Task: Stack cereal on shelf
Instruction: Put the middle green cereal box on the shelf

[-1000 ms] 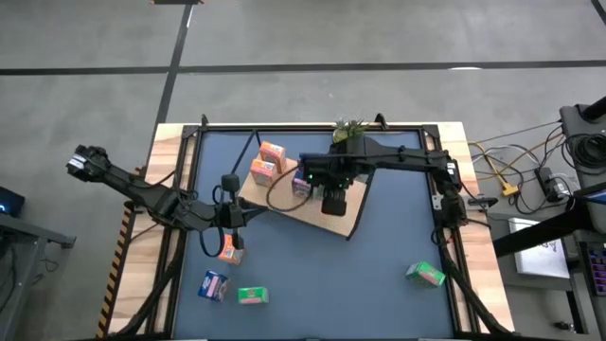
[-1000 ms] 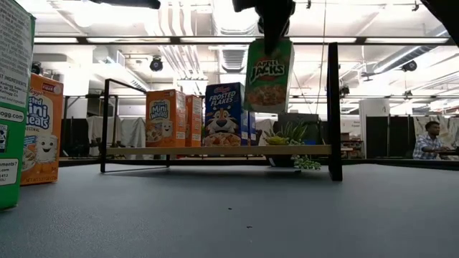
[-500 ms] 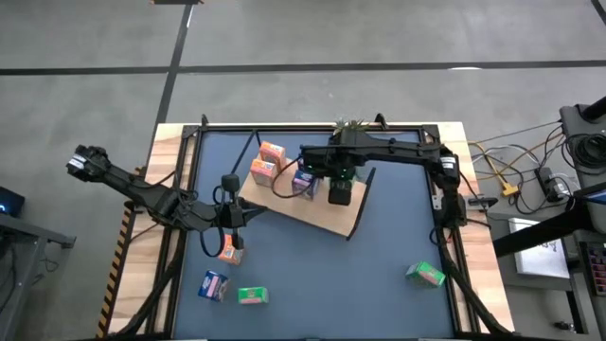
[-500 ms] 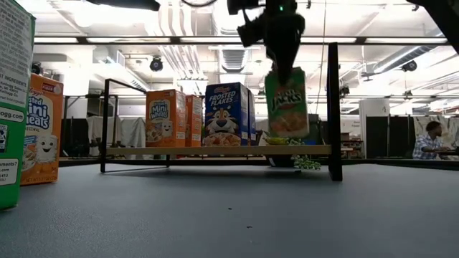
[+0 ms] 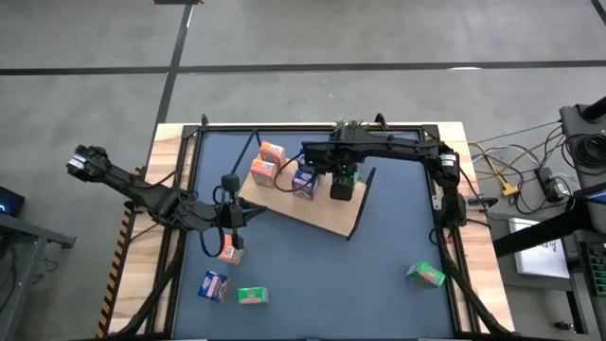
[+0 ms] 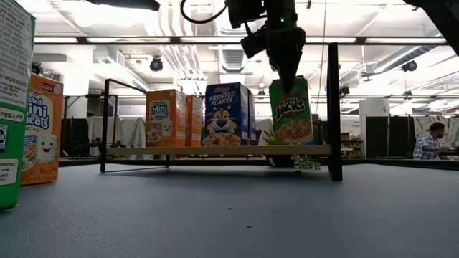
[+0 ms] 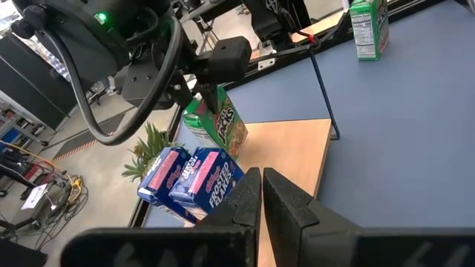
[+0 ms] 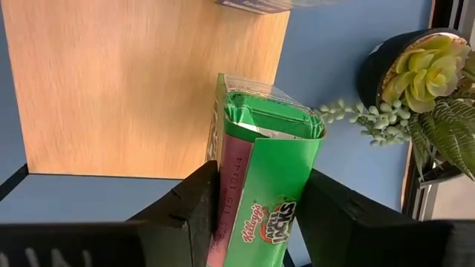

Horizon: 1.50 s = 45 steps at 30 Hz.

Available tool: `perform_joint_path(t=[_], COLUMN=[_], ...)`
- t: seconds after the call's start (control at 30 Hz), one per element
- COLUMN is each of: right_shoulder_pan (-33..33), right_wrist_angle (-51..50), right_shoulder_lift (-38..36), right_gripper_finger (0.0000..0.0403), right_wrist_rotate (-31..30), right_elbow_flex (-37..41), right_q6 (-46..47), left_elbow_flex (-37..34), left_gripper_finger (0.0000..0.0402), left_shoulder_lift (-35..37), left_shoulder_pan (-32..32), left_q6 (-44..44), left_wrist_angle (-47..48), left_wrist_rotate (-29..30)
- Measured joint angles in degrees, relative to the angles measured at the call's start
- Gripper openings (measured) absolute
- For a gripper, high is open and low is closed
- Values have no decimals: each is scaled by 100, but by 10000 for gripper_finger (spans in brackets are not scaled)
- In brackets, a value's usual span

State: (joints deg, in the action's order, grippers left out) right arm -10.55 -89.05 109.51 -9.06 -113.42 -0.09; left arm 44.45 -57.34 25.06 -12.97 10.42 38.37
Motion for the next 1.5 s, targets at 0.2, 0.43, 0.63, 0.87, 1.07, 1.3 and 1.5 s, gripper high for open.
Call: perform_joint_path(t=[0.2,0.43,0.63,0.87,1.07,1.3,1.5], right_shoulder_pan=[0,0,5,13,3,-33,-49], right_wrist_angle=[124,112,-88,-44,413,866,944], right_shoulder_lift=[0,-2,-97,-314,-306,-299,-298], right_gripper_finger=[183,217,218,164,55,13,13], right_wrist_rotate=[1,-2,1,107,0,-9,-127], right_elbow_flex=[74,89,-236,-543,-382,-109,292], right_q6=[1,2,179,255,-102,-278,-138], left_elbow_flex=[0,0,0,0,0,0,0], left_gripper_finger=[0,0,0,0,0,0,0], left_shoulder_lift=[0,0,0,0,0,0,0], left_shoulder_pan=[-2,-2,-1,-2,-1,-2,0], left_q6=[-2,-2,-2,-2,-2,12,17], left_wrist_angle=[-1,-5,-9,-9,-4,10,9], left_wrist_rotate=[0,0,0,0,0,0,0])
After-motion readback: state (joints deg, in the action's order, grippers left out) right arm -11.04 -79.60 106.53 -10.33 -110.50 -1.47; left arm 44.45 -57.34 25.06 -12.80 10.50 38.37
